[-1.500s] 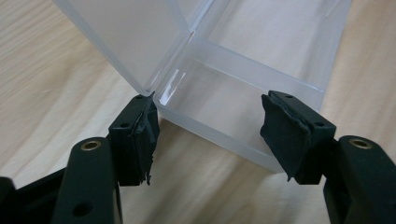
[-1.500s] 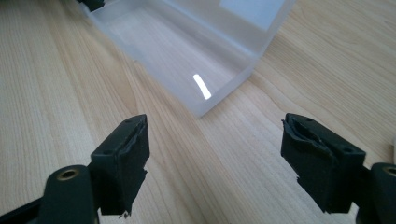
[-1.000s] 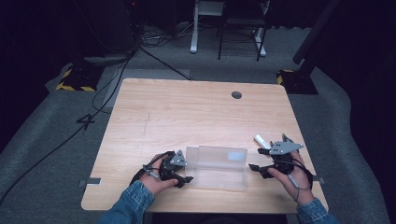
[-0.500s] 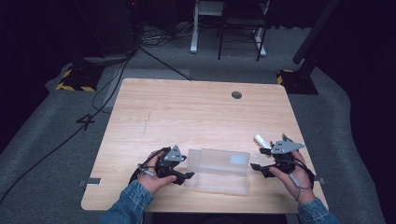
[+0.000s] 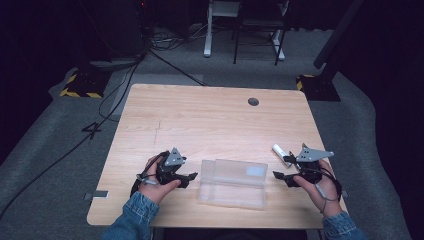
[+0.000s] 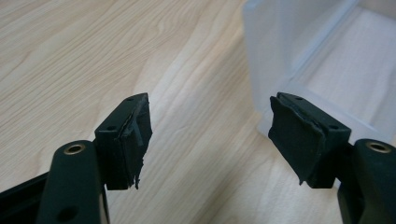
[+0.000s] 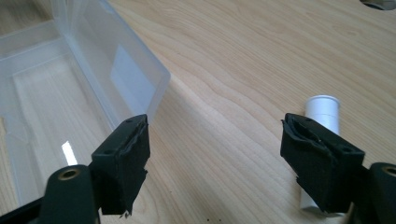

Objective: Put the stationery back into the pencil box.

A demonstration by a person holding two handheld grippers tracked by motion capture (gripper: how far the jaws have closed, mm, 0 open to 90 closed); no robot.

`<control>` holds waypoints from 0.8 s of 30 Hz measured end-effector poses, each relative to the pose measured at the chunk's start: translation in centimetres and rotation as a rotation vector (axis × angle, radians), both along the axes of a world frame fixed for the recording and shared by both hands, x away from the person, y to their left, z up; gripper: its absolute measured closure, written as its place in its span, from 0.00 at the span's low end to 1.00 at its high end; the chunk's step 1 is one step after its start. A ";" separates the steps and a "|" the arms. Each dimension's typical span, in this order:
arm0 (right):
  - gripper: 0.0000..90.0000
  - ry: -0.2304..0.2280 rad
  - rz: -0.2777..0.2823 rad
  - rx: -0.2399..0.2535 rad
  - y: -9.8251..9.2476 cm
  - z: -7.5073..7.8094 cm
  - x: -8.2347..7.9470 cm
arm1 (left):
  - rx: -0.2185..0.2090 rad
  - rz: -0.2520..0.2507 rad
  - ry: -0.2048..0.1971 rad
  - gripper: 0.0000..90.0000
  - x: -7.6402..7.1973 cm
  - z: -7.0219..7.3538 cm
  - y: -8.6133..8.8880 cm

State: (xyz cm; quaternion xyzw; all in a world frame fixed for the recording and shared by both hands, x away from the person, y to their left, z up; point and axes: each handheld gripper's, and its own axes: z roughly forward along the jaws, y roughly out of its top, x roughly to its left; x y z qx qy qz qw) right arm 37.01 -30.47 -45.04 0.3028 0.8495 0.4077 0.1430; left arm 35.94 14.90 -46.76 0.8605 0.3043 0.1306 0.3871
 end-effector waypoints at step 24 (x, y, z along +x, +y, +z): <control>0.27 -0.007 -0.097 0.045 -3.3 0.9 1.1 | 0.049 0.261 0.082 0.31 1.5 -2.5 5.7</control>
